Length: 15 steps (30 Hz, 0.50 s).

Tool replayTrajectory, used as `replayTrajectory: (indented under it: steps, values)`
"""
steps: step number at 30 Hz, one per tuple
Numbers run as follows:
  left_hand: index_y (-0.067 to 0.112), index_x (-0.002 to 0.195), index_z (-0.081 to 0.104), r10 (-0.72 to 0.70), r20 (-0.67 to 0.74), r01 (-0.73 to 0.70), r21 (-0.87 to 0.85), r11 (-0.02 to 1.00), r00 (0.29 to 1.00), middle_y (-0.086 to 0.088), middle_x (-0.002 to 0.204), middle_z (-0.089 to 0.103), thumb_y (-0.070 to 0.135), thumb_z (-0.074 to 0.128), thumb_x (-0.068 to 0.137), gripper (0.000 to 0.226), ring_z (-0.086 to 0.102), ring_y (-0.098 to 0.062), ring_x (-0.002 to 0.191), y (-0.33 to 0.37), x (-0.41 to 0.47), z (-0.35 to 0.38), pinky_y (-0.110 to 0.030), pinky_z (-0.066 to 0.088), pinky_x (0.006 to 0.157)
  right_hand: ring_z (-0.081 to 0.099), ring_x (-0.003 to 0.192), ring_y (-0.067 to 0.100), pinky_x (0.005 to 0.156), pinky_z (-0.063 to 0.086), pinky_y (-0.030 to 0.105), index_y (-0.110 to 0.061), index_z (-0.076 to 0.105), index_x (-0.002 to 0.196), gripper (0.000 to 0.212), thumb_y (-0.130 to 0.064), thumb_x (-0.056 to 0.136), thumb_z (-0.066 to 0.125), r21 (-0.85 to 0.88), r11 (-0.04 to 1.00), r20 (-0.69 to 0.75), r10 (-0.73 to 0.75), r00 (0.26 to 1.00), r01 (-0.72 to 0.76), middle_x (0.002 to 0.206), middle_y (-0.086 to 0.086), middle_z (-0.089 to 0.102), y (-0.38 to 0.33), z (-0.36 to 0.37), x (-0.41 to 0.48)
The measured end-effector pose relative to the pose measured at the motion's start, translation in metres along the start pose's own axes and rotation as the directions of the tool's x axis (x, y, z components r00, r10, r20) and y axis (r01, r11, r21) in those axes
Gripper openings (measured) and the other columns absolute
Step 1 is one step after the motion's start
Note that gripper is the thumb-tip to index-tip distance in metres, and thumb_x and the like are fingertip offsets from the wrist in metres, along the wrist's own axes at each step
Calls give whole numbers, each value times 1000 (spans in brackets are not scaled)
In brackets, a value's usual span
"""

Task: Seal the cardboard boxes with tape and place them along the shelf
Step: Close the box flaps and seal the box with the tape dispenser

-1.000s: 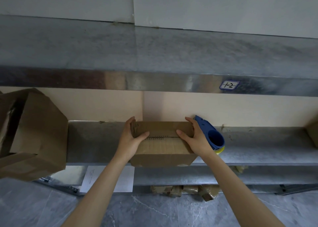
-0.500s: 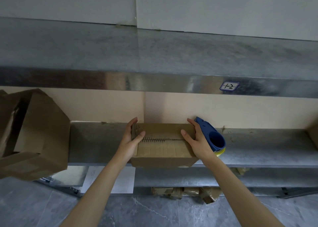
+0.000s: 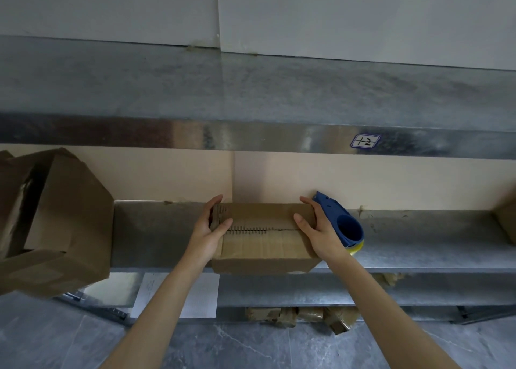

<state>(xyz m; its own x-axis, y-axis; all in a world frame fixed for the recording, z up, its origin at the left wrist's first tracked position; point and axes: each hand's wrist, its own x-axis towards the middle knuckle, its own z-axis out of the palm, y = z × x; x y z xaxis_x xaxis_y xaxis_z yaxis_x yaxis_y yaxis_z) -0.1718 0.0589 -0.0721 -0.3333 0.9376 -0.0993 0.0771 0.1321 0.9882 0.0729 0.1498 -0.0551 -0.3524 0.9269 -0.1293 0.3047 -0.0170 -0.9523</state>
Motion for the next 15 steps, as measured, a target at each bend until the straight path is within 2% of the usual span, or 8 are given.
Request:
replayTrajectory:
  steps: [2,4,6,8,10,11,13,15]
  values:
    - [48,132,42,48,-25,-47,65,997,999,28,129,47,20,63,95,51,48,26,106,4,-4,1,-1,45,80,48,118,3,87,41,6,-31,39,142,51,-35,95,59,-37,999,-26,-24,999,23,123,-21,46,-1,2,-1]
    - [38,141,39,172,-55,-148,298,943,984,23,146,39,22,66,93,57,37,18,125,8,-7,0,-5,33,101,39,125,4,101,35,18,-28,36,145,58,-35,94,62,-180,981,-94,-87,992,69,135,-16,41,-3,3,-2]
    - [27,148,37,348,-10,-277,583,764,937,15,158,26,22,67,93,63,26,4,137,12,-6,0,-17,27,111,33,131,5,106,31,24,-27,34,146,61,-38,93,62,-365,918,-107,-209,972,157,146,-9,35,-7,4,-5]
    - [21,150,38,460,103,-382,728,570,882,7,160,30,16,64,94,61,22,-4,143,15,-6,4,-35,30,118,25,143,13,116,26,34,-25,35,147,59,-44,96,55,-594,752,-10,-362,932,286,155,-5,32,-11,5,-6]
    - [18,149,42,456,195,-428,760,489,868,2,156,38,21,61,96,57,19,-6,146,18,-7,10,-47,28,120,11,150,16,123,13,42,-24,33,150,60,-52,99,40,-770,511,164,-422,892,383,159,-4,27,-14,5,-7]
    - [18,149,41,419,228,-423,778,464,879,1,156,39,34,57,97,57,19,-7,147,19,-8,13,-47,23,122,5,151,15,124,6,42,-24,29,152,63,-57,99,32,-803,426,243,-406,881,418,161,-4,23,-15,6,-7]
    - [16,151,36,372,272,-404,849,342,887,-1,158,35,57,40,97,68,22,-17,150,17,-8,20,-44,12,123,-7,151,11,122,-7,38,-27,18,155,69,-65,97,20,-811,373,334,-338,880,451,164,-6,12,-16,10,-8]
    - [15,154,29,346,303,-389,895,216,888,-4,161,28,63,25,97,76,20,-22,151,16,-8,23,-46,13,121,-16,149,10,116,-19,31,-32,6,156,72,-69,96,13,-809,375,366,-280,887,453,165,-7,-1,-13,16,-8]
